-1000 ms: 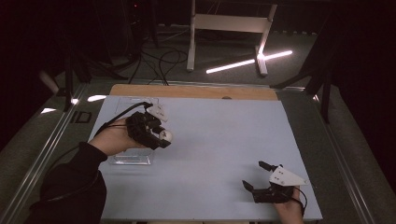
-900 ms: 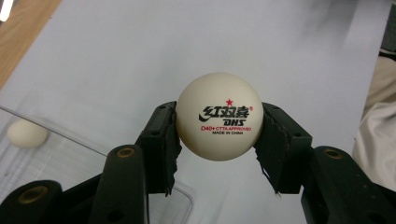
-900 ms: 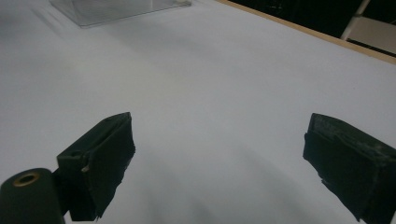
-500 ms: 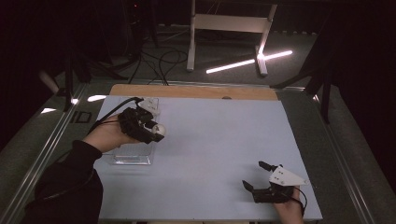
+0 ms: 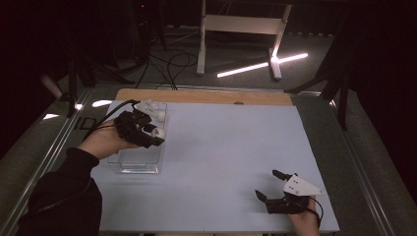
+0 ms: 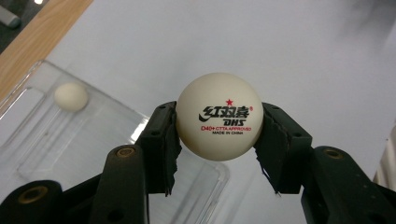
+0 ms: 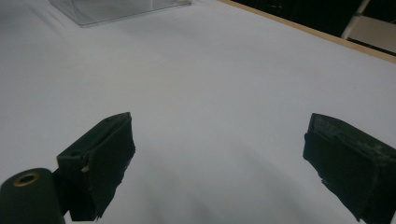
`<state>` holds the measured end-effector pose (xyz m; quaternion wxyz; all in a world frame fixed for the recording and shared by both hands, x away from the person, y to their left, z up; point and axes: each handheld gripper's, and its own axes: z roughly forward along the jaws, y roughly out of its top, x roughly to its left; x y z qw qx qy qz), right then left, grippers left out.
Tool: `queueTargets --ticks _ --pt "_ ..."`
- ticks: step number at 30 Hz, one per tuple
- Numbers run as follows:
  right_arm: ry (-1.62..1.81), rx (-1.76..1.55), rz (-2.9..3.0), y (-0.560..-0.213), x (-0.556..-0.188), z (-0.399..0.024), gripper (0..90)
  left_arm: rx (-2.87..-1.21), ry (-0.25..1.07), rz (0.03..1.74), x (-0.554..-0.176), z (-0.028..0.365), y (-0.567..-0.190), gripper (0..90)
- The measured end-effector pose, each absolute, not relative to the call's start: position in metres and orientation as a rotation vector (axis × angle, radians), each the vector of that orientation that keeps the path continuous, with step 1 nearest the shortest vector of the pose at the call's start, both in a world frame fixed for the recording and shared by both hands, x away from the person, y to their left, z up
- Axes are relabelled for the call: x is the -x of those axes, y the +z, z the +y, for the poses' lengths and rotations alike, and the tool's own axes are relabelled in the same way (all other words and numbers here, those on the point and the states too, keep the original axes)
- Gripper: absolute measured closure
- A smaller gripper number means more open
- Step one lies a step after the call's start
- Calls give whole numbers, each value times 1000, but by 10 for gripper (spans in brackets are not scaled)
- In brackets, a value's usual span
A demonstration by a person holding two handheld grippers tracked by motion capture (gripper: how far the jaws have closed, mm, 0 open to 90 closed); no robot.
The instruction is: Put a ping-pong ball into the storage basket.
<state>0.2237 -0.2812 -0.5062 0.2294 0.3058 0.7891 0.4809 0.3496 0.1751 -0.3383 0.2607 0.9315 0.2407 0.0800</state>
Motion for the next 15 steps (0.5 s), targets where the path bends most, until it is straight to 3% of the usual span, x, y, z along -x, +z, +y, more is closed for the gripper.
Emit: queueTargets --ticks 15 --pt "1323 -843 2173 -506 -224 -281 86 -2546 204 752 -361 188 -370 522"
